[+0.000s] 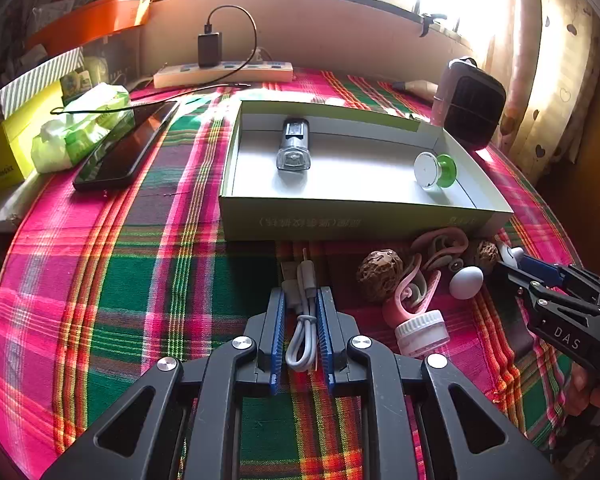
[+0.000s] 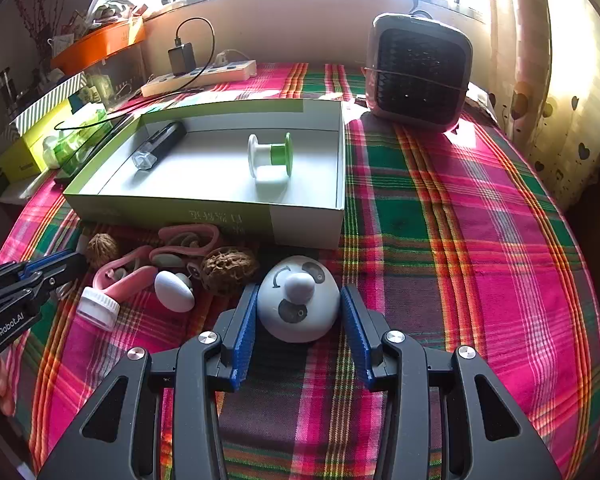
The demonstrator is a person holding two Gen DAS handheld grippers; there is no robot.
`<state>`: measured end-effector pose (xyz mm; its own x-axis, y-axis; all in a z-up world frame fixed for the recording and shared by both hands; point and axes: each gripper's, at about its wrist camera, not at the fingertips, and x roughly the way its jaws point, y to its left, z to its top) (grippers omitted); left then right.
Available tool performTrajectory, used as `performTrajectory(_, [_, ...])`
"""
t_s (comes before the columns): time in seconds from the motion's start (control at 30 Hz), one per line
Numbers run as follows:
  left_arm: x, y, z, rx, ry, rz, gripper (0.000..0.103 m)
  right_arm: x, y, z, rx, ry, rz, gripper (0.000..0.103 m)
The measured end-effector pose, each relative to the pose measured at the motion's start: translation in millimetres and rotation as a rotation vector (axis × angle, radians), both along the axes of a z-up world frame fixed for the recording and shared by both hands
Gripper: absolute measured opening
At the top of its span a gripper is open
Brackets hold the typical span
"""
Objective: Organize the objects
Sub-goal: 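Close right gripper on white round gadget while left gripper holds the cable, then carry cable and round gadget with both grippers over the white box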
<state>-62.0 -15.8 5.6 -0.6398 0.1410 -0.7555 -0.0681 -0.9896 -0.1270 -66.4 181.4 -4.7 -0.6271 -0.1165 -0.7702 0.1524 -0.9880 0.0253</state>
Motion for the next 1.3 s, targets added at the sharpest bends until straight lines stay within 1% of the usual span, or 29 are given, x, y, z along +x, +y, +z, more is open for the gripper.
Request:
performTrajectory(0.4, [2.1, 2.9, 13.1, 0.0, 0.028, -0.01, 0.014, 3.5, 1.7, 8.1, -0.034, 0.023, 0.008, 0.042])
performTrajectory(0.53, [4.3, 4.8, 19.6, -0.001, 0.043, -0.016, 0.014, 3.6, 4.7, 11.5, -0.07, 0.022, 0.014, 0.042])
performTrajectory(0.73, [2.4, 8.0, 29.2, 0.002, 0.059, -0.026, 0.014, 3.5, 5.2, 21.0, -0.072, 0.046, 0.024, 0.042])
performTrajectory(1.0, [-9.3, 11.5, 40.6, 0.006, 0.069, -0.044, 0.014, -4.1, 3.1, 34.0, -0.079, 0.069, 0.033, 0.042])
performTrajectory(1.3, [-29.5, 13.9, 50.1, 0.001, 0.079, -0.066, 0.014, -23.1, -2.6, 45.6, -0.078, 0.084, 0.048, 0.042])
